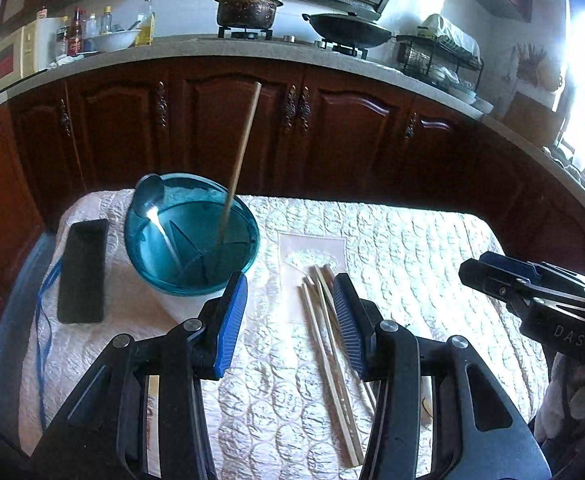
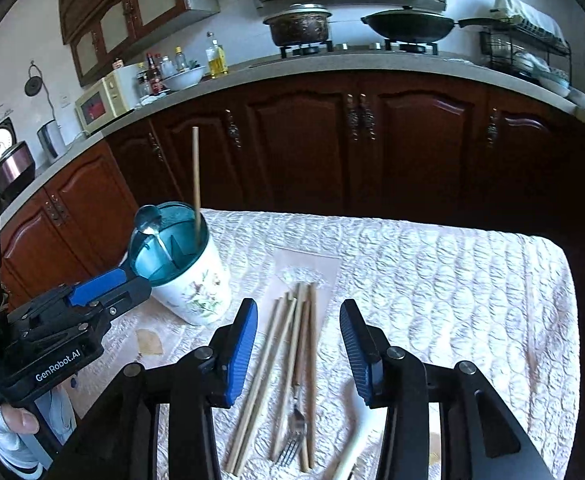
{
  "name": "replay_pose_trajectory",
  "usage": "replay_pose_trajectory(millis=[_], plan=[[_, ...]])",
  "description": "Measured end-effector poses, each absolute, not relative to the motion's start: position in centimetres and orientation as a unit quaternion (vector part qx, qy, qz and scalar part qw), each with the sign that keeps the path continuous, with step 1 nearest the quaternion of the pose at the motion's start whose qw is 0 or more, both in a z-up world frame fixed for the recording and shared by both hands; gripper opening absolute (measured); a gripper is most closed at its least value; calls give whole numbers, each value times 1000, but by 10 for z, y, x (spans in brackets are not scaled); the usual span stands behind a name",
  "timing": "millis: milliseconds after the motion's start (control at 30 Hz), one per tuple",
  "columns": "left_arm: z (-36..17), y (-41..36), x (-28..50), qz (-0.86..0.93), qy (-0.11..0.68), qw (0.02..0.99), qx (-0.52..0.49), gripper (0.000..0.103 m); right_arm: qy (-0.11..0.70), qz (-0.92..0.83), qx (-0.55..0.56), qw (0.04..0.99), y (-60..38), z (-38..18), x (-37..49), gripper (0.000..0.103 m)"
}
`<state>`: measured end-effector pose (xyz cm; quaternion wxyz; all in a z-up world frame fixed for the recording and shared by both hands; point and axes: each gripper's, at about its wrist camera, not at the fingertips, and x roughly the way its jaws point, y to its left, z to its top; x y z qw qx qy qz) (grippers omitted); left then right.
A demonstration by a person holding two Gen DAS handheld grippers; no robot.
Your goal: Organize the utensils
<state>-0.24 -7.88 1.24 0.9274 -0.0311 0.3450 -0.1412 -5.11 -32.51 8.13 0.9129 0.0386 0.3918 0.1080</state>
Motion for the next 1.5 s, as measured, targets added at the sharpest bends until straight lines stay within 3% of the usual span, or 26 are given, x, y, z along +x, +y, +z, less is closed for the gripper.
replay_pose_trajectory(millis=[433, 867, 1000, 1133, 1267, 1500], plan=[[-15, -85, 9, -142, 373, 917, -22, 44, 432, 78, 53, 897, -365, 54, -62, 42], [-57, -74, 22, -131, 422, 897, -25, 44, 540, 62, 112, 832, -400, -48, -52, 42], [-64, -77, 26, -131, 430, 893, -24, 44, 545, 51, 86, 833, -383, -53, -49, 42], [-70, -81, 29, -134, 437, 889, -27, 44, 547, 30, 30, 836, -355, -57, -41, 53], [-71, -85, 28, -139, 438, 888, -21, 44, 552, 17, -11, 834, -337, -67, -31, 52], [-76, -81, 33, -135, 444, 885, -27, 44, 531, -11, 106, 840, -402, -47, -40, 45]])
